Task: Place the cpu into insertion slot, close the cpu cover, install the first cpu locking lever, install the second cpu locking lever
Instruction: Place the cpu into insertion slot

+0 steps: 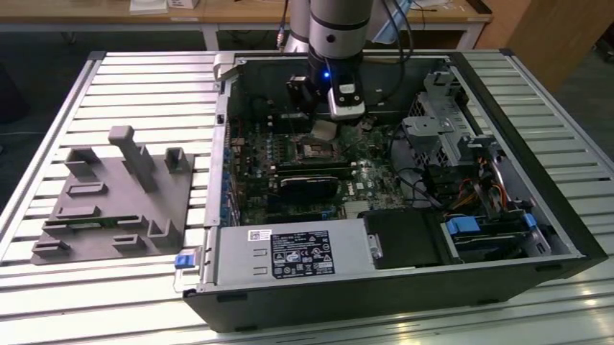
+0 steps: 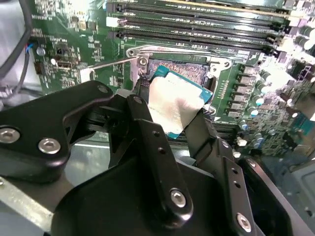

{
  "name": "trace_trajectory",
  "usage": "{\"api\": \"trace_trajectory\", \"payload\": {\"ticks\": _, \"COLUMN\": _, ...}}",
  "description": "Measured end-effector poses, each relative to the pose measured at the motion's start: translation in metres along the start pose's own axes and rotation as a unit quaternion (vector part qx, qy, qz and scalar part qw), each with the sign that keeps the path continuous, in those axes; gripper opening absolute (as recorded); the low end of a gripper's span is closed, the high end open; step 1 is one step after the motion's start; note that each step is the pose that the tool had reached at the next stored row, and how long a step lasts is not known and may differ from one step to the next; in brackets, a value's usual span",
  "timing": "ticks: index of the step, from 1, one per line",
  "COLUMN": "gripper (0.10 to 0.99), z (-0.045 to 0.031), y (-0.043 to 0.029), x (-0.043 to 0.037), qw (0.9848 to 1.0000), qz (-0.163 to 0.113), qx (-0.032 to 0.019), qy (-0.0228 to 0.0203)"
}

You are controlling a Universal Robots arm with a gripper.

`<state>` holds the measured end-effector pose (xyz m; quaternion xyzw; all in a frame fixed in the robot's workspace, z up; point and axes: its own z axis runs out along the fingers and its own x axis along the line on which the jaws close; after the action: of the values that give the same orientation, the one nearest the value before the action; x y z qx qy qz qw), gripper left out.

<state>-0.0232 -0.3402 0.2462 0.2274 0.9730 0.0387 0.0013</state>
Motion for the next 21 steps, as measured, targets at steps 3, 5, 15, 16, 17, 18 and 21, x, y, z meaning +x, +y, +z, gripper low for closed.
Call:
{"api": "trace_trajectory", "payload": {"ticks": 3, "gripper": 0.537, "z": 0.0006, "y": 0.0000, "x": 0.0000, "qw": 0.9998, "qz": 0.021, "qx": 0.0011, "qy": -0.0023}}
{"api": "trace_trajectory", "payload": {"ticks": 5, "gripper": 0.537, "z": 0.0009, "y": -0.0001, "x": 0.0000, "qw": 0.9994, "qz": 0.034, "qx": 0.0017, "qy": -0.0038}}
{"api": "trace_trajectory", "payload": {"ticks": 15, "gripper": 0.537, "z": 0.0025, "y": -0.0002, "x": 0.0000, "qw": 0.9951, "qz": 0.098, "qx": 0.0049, "qy": -0.0110}}
{"api": "trace_trajectory", "payload": {"ticks": 16, "gripper": 0.537, "z": 0.0026, "y": -0.0002, "x": 0.0000, "qw": 0.9945, "qz": 0.104, "qx": 0.0052, "qy": -0.0117}}
{"api": "trace_trajectory", "payload": {"ticks": 17, "gripper": 0.537, "z": 0.0028, "y": -0.0002, "x": 0.0000, "qw": 0.9938, "qz": 0.110, "qx": 0.0055, "qy": -0.0124}}
{"api": "trace_trajectory", "payload": {"ticks": 18, "gripper": 0.537, "z": 0.0029, "y": -0.0002, "x": 0.0000, "qw": 0.9930, "qz": 0.117, "qx": 0.0060, "qy": -0.0131}}
{"api": "trace_trajectory", "payload": {"ticks": 21, "gripper": 0.537, "z": 0.0034, "y": -0.0003, "x": 0.0000, "qw": 0.9907, "qz": 0.135, "qx": 0.0069, "qy": -0.0152}}
